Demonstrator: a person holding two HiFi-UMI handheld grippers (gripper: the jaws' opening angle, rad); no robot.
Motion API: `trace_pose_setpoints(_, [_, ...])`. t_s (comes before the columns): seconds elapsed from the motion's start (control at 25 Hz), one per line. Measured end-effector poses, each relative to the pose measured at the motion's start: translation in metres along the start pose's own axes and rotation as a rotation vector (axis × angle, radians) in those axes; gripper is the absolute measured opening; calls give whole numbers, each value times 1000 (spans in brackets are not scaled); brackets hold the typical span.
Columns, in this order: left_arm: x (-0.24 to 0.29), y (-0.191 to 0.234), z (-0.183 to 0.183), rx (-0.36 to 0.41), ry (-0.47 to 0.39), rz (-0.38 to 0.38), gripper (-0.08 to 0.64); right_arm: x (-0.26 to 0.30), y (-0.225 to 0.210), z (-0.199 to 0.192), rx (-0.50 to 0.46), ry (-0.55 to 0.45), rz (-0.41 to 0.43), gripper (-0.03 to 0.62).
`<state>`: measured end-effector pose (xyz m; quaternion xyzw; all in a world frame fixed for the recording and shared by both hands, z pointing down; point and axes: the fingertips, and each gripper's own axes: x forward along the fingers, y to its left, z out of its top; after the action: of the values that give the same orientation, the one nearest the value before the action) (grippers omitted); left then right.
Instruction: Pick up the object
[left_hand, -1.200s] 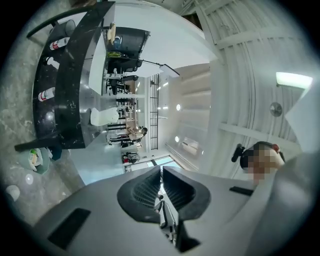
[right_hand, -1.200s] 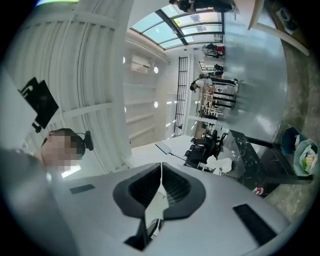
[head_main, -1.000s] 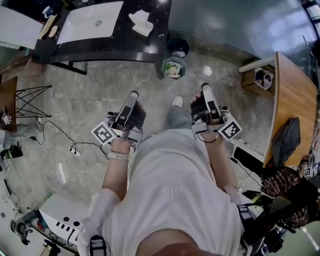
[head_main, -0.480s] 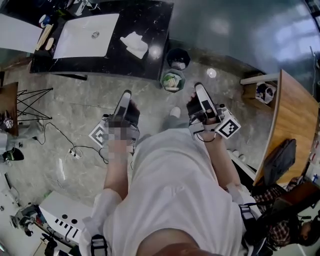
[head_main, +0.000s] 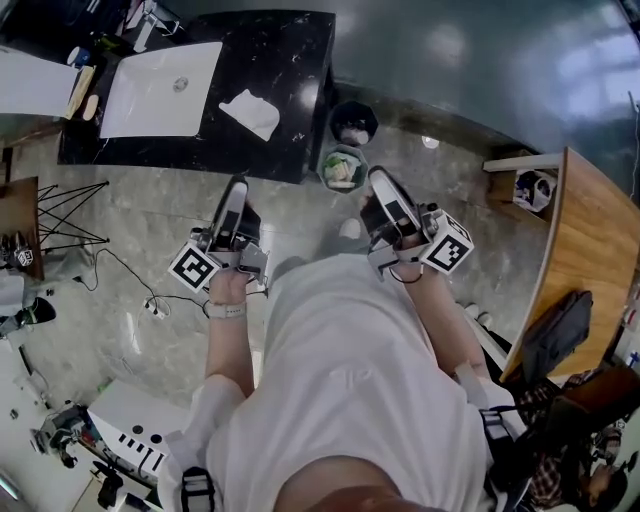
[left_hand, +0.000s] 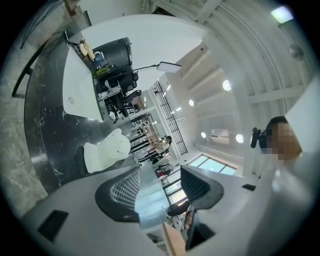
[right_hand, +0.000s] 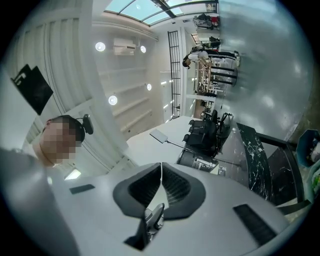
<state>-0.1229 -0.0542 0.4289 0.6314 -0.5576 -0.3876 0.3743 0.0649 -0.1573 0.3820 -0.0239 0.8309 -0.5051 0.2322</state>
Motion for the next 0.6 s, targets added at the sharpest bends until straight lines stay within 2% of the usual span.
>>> trace_pose_setpoints(0.08, [8, 3, 4, 86, 29, 46, 252, 3, -2, 4, -3, -2, 1, 21])
trace_pose_setpoints(0.2, [21, 2, 11, 306, 102, 120, 278, 9, -4, 8, -6, -16, -4, 22])
trace_pose_setpoints(0.28, [29, 5, 14, 427, 146, 160, 293, 15, -2, 7, -10, -23, -4, 21])
trace_pose_setpoints(0.44, [37, 20, 20, 650, 218, 199, 321, 23, -3, 3, -33, -42, -36, 21])
trace_pose_setpoints(0.6, [43, 41, 29, 809, 300, 242, 350, 35, 0, -4, -77, -65, -63, 21])
